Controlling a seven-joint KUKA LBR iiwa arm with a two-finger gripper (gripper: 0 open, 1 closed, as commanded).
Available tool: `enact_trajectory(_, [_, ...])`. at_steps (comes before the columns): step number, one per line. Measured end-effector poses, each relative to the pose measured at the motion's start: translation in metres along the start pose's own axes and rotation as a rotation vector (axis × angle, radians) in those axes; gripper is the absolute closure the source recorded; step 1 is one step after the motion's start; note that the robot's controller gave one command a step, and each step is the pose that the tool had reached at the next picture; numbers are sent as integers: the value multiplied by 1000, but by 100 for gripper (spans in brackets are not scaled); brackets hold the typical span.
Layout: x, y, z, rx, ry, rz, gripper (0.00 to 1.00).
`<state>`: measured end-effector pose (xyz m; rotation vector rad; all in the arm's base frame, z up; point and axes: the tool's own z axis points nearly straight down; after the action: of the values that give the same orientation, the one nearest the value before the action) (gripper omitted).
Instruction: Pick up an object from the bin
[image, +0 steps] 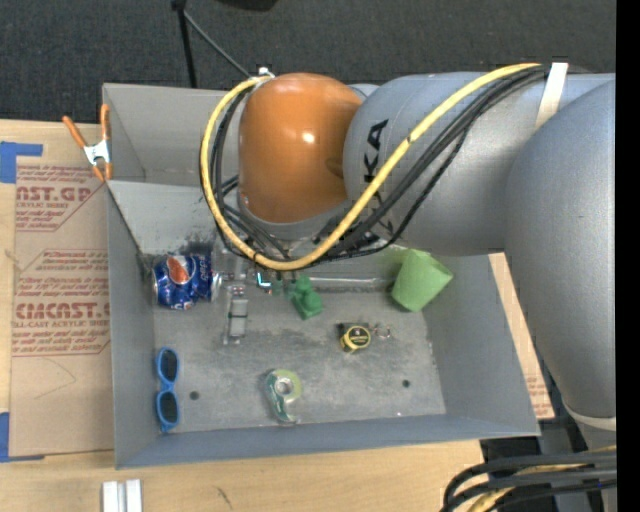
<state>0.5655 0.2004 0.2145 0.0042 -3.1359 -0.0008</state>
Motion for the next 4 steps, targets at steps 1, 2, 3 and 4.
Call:
enact_trajectory(1, [-14, 43, 140, 2, 1, -418, 0])
enact_trajectory(2, [77, 43, 137, 1, -14, -634, 0])
enact_trajectory(3, [78, 43, 138, 0, -6, -631, 100])
enact_trajectory(4, [73, 44, 18, 1, -16, -621, 100])
